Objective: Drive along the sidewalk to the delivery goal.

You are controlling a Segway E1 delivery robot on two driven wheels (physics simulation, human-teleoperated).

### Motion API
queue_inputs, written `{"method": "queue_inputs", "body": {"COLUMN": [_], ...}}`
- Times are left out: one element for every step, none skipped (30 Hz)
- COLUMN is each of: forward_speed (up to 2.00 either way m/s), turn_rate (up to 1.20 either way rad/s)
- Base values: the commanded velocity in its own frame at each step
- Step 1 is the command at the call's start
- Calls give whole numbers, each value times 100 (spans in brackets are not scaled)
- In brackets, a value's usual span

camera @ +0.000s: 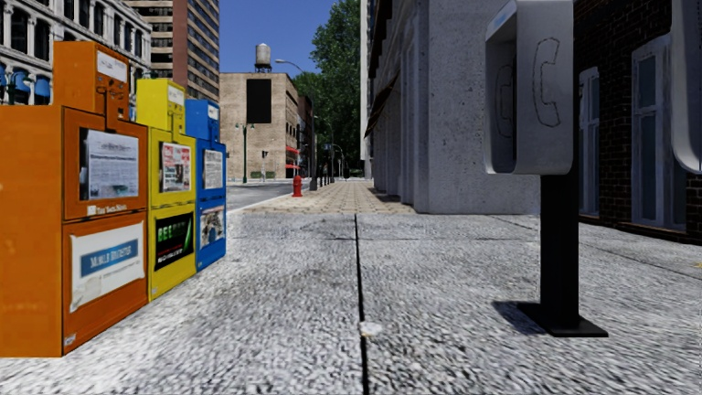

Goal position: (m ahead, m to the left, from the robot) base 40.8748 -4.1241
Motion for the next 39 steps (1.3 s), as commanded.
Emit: {"method": "queue_inputs", "body": {"forward_speed": [200, 200, 200, 200, 200, 200, 200, 200, 200, 200, 200, 200, 200, 200, 200, 200, 200, 200, 200, 200, 200, 200, 200, 200, 200, 200, 200, 200, 200, 200, 200, 200, 200, 200, 200, 200, 200, 200, 200], "turn_rate": [0, 0, 0, 0, 0, 0, 0, 0, 0, 0, 0, 0, 0, 0, 0, 0, 0, 0, 0, 0, 0, 0, 0, 0, 0, 0, 0, 0, 0, 0, 0, 0, 0, 0, 0, 0, 0, 0, 0]}}
